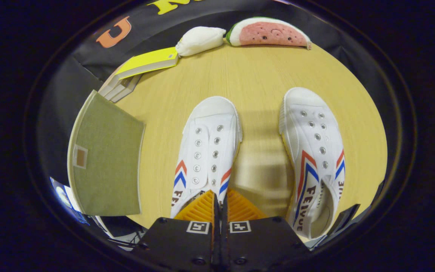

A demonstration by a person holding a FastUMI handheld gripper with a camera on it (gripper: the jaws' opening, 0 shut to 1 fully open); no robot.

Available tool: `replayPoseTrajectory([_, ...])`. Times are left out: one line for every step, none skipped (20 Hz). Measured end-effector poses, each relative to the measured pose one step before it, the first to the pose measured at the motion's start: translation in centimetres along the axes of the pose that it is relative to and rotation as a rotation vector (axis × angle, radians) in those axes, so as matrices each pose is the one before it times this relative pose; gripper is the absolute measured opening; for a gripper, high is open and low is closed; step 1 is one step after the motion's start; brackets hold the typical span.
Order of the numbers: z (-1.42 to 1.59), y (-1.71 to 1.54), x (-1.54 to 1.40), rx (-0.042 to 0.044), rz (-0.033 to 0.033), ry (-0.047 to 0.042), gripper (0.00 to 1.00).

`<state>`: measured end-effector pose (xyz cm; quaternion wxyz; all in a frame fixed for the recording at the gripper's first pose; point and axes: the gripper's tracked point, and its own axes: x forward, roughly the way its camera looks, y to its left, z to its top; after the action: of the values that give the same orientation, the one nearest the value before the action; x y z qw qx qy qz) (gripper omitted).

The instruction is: Open the storage box then place both shoes into the box .Put the left shoe in first, then the right shoe, with the right side of both shoes facing outward in a uniform manner.

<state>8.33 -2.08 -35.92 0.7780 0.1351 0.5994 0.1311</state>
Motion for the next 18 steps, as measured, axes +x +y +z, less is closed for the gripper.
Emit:
replayPoseTrajectory([0.013, 0.415, -0.54, 0.02243, 0.00977, -0.00992, 0.06])
replayPoseTrajectory([-0.152, 0.191, -0.681, 0.01494, -0.00141, -0.00283, 0.06])
replayPoseTrajectory([-0.283, 0.111, -0.673, 0.01252, -0.00088, -0.00607, 0.05])
replayPoseTrajectory([-0.256, 0.279, -0.742, 0.00654, -0.00027, -0.00788, 0.06])
replayPoseTrajectory([-0.217, 0.384, -0.765, 0.00689, 0.00433, -0.0104, 0.06])
replayPoseTrajectory([-0.14, 0.495, -0.748, 0.00928, 0.00847, -0.01153, 0.06])
replayPoseTrajectory([-0.17, 0.75, -0.841, 0.01569, 0.01433, -0.01385, 0.06])
replayPoseTrajectory([-0.233, 0.795, -0.939, 0.0138, 0.01664, -0.01384, 0.06])
replayPoseTrajectory([-0.147, 0.895, -0.933, 0.01233, 0.01653, -0.01568, 0.05])
replayPoseTrajectory([-0.165, 0.82, -0.918, 0.00447, 0.013, -0.01454, 0.05])
replayPoseTrajectory([-0.117, 0.847, -1.039, -0.00016, 0.00569, -0.01804, 0.05])
replayPoseTrajectory([-0.087, 1.086, -1.228, -0.00627, 0.00263, -0.02241, 0.05])
replayPoseTrajectory([0.016, 1.142, -1.091, -0.002, 0.0043, -0.02185, 0.05])
replayPoseTrajectory([-0.04, 1.331, -1.082, -0.00289, 0.00952, -0.01817, 0.05])
replayPoseTrajectory([0.005, 1.555, -0.994, 0.00029, 0.01133, -0.01728, 0.05])
replayPoseTrajectory([-0.006, 1.51, -1.024, -0.00522, 0.01239, -0.01526, 0.05])
replayPoseTrajectory([0.025, 1.593, -0.718, -0.00766, 0.00648, -0.0146, 0.05])
replayPoseTrajectory([0.055, 1.555, -0.473, -0.00361, 0.00524, -0.01514, 0.05])
